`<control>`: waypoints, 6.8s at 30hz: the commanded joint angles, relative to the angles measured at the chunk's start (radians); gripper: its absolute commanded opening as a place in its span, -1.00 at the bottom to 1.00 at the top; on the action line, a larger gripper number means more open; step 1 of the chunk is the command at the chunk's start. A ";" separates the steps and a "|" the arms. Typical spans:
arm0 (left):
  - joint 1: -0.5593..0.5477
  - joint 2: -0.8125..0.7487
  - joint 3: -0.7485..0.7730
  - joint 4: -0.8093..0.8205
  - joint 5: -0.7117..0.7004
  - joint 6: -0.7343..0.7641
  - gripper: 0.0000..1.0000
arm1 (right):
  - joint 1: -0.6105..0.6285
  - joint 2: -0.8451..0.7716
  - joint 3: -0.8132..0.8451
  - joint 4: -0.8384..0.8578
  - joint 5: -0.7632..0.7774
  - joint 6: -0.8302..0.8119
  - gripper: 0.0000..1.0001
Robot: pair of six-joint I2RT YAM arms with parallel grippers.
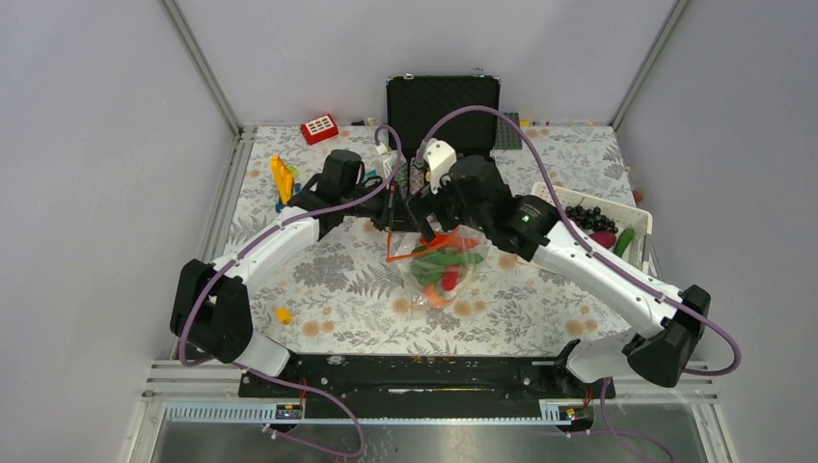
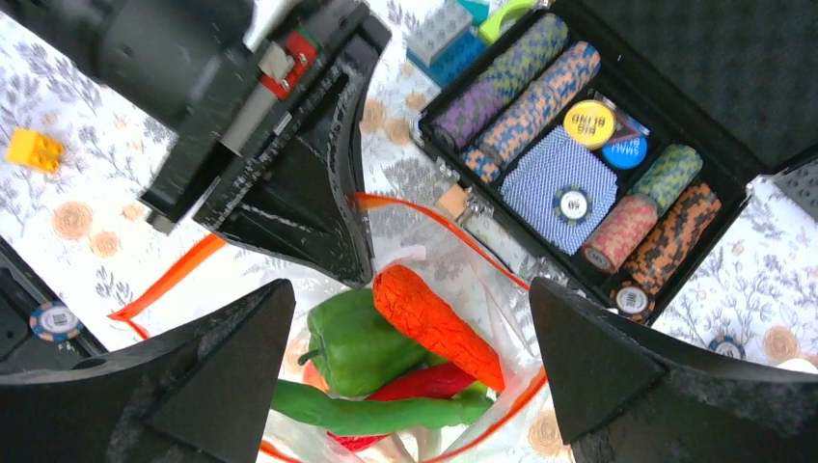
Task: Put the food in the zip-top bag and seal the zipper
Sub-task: Place the fake vegetable in the zipper food storage bag, then pick up the fake fruit from the bin, then place the fake fruit in the zipper food storage bag.
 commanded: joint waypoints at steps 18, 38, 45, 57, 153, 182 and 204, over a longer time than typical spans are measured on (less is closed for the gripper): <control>0.002 0.008 0.022 0.059 0.047 0.020 -1.00 | -0.148 -0.381 -0.326 0.220 0.348 0.235 0.99; 0.027 0.152 0.162 -0.139 -0.015 0.244 -1.00 | -0.620 -0.499 -0.609 0.115 0.283 0.413 0.99; 0.030 0.084 0.105 -0.087 -0.016 0.199 -1.00 | -0.833 -0.318 -0.547 0.082 0.218 0.512 0.99; 0.025 -0.076 -0.024 0.128 -0.061 0.023 -1.00 | -0.949 0.113 -0.385 0.254 0.326 0.816 0.99; -0.040 0.023 0.141 0.014 -0.264 -0.201 -1.00 | -0.832 -0.539 -0.479 0.478 -0.949 0.777 -1.00; -0.078 -0.025 0.124 0.010 -0.278 -0.226 -1.00 | -0.367 -0.297 -0.330 0.022 -0.683 0.652 -1.00; -0.188 -0.109 0.117 -0.022 -0.276 -0.282 -1.00 | -0.044 -0.068 -0.406 0.294 0.290 0.959 -1.00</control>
